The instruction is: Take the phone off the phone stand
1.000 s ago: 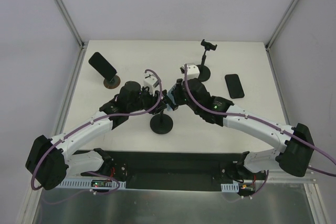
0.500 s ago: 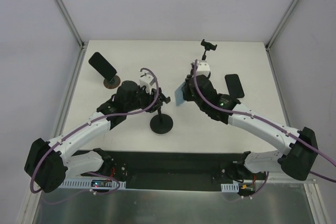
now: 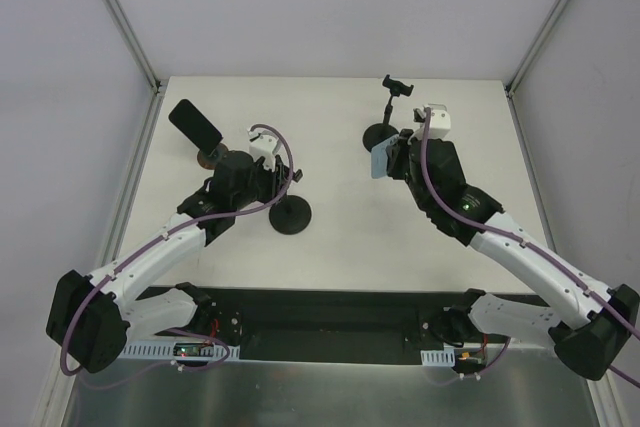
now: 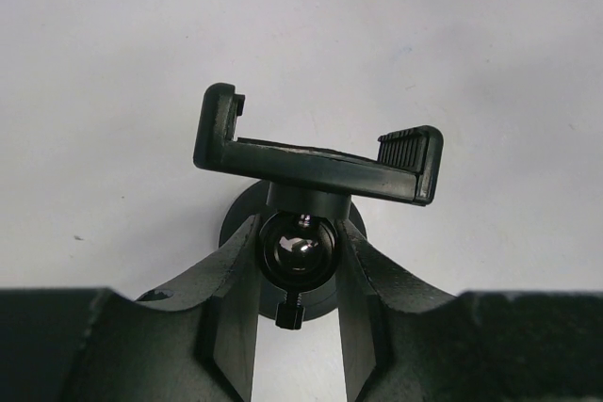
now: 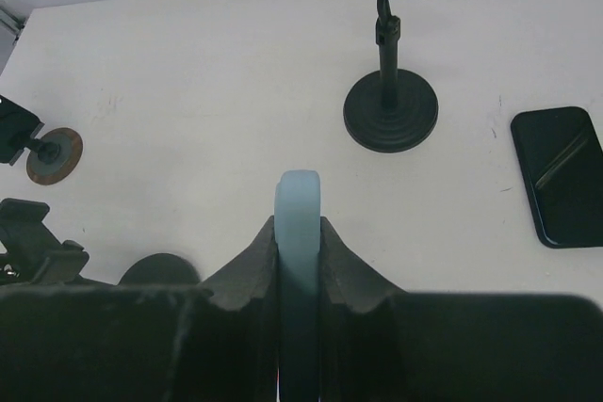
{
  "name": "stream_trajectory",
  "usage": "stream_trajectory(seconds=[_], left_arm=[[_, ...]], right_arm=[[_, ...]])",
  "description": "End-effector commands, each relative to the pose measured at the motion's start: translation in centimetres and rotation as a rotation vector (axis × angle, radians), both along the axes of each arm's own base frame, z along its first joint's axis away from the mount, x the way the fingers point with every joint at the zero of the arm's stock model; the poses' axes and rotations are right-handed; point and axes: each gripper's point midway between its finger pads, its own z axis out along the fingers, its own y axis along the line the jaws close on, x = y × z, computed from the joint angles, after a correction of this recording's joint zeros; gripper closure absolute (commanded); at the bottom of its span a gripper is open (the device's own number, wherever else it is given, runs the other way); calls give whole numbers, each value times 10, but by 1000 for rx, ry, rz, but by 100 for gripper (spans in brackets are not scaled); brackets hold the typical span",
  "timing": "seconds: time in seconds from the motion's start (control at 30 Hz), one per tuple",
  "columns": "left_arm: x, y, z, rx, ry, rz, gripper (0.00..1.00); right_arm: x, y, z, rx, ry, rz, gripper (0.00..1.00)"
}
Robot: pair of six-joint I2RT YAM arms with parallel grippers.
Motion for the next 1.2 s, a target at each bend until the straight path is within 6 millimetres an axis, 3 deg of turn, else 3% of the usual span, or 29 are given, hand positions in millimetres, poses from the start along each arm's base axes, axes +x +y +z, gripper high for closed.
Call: stream_trajectory(seconds=[0.0,0.13,0.2,0.27,0.3,0.37,0.4,0.43,0.5,0.53,0.57,0.6,0.63,0.67,0.73,0.77,0.83,0.87,0.93,1.0,1.03,1.07,1.1,1.17], left_arm=[[11,20,-1,120,-51,45,100],[23,14,-1,117,-35,13,100],[35,3,17,93,-94,-19,100],[46,-5,19,89,-104,-31,100],[54,-13,34,65,-133,-43,100],[71,-26,32,55,-136,-57,100],[81,-33,46,35,-166,-64,100],[90,-42,35,41,-141,-79,100],[109,-55,50,7,-178,-89,100],[116,-65,38,6,-153,-110,100],[123,-71,39,-3,-160,-117,100],[134,-79,53,-23,-188,-124,100],[142,-85,42,-17,-167,-130,100],[153,-91,56,-36,-200,-134,100],[167,-99,47,-30,-194,-135,100],[176,-106,60,-44,-225,-141,100],[188,-114,52,-39,-223,-151,100],[195,-121,66,-57,-250,-164,100],[206,-128,59,-57,-244,-170,98],[216,-135,72,-73,-275,-174,94],[222,-138,63,-68,-263,-174,93],[226,-144,74,-81,-285,-182,91],[229,-148,67,-81,-273,-195,86],[233,-150,73,-85,-281,-195,77]], right_arm=[[1,-6,41,52,-133,10,99],[-4,-17,39,28,-148,-4,99],[-6,-21,32,5,-145,-3,99],[-10,-26,29,-6,-149,-1,99],[-12,-27,28,-10,-153,1,99],[-17,-35,30,-31,-169,1,99],[-19,-38,27,-42,-168,-3,99],[-23,-43,30,-53,-178,-3,99],[-27,-49,26,-71,-177,-9,99],[-31,-54,28,-73,-183,-12,99],[-33,-56,27,-76,-185,-11,99],[-35,-60,27,-77,-185,-17,99],[-40,-64,24,-81,-184,-16,99],[-42,-66,23,-81,-185,-18,99],[-47,-71,19,-82,-185,-19,99],[-48,-73,18,-82,-185,-21,99],[-51,-76,16,-86,-184,-20,99],[-51,-76,13,-91,-179,-16,99],[-52,-77,12,-97,-172,-15,99],[-53,-77,11,-100,-169,-13,99],[-53,-76,10,-99,-167,-11,99],[-52,-76,10,-99,-166,-9,99],[-52,-75,9,-101,-162,-6,99],[-52,-74,9,-99,-159,-3,99]])
